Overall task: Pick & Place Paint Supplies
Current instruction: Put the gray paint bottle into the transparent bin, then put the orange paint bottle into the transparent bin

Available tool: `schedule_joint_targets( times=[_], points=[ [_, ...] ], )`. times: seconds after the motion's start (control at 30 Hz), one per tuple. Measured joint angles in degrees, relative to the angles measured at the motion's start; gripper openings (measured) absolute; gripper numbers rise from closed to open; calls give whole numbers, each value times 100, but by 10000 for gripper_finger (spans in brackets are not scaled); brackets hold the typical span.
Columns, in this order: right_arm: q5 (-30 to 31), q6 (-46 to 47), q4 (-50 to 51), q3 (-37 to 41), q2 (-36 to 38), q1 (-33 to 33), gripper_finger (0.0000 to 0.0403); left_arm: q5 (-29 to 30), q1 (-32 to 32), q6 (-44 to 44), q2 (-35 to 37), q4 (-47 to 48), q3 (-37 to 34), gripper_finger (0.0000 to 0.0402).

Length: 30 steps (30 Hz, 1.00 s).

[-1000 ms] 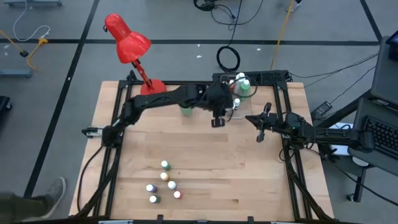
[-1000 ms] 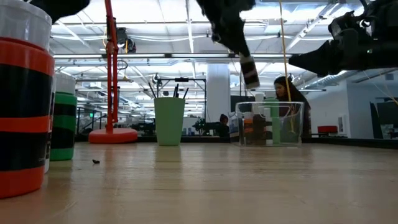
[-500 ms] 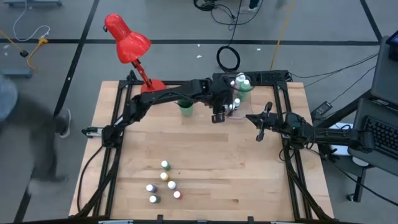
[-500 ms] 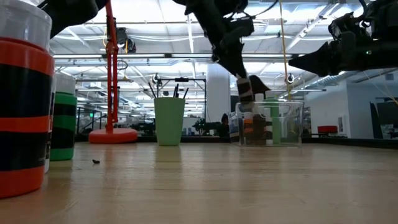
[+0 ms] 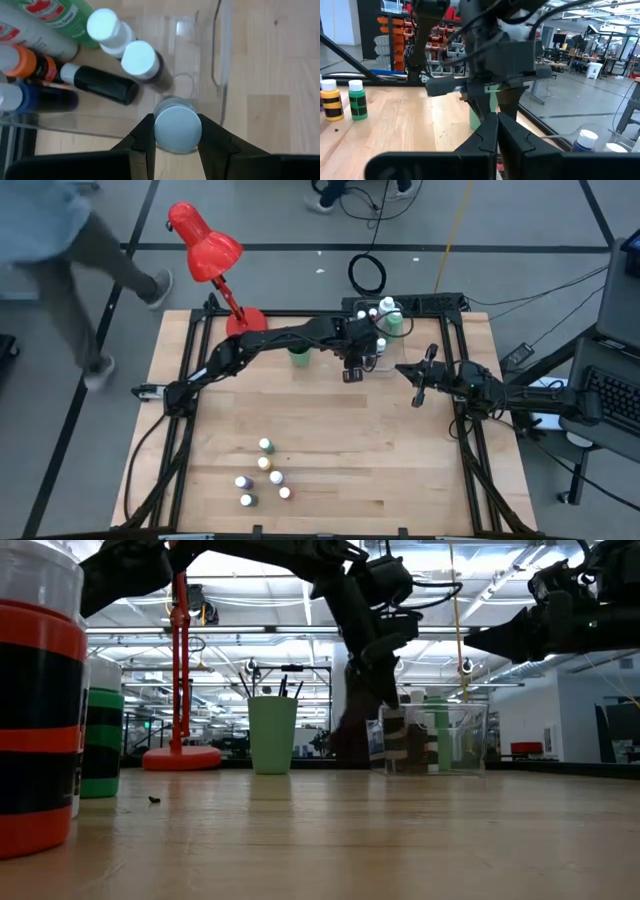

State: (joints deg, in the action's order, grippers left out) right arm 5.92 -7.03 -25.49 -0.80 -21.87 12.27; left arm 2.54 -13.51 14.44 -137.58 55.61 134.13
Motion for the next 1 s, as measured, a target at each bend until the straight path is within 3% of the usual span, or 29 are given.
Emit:
schedule_joint_targets(
  times=[0.17, 0.4, 0.57, 0.83, 0.93, 1.0],
  points=[
    [1, -57, -2, 0, -2, 0, 4, -21, -32, -102, -106, -136, 2, 103],
    [-8, 24, 56, 0, 0, 0, 4, -104, -30, -144, -131, -216, 11, 196],
    [-14, 29, 55, 0, 0, 0, 4, -100, -20, -289, 13, 19, 9, 235],
    [-13, 16, 53, 0, 0, 0, 4, -104, 456, -787, 1461, 1415, 9, 249],
    [-14, 30, 54, 0, 0, 0, 4, -72, 813, -1252, 2186, 2255, 9, 249],
    [-16, 32, 54, 0, -2, 0, 4, 249, 1225, -1436, 2656, 2919, 13, 245]
  ],
)
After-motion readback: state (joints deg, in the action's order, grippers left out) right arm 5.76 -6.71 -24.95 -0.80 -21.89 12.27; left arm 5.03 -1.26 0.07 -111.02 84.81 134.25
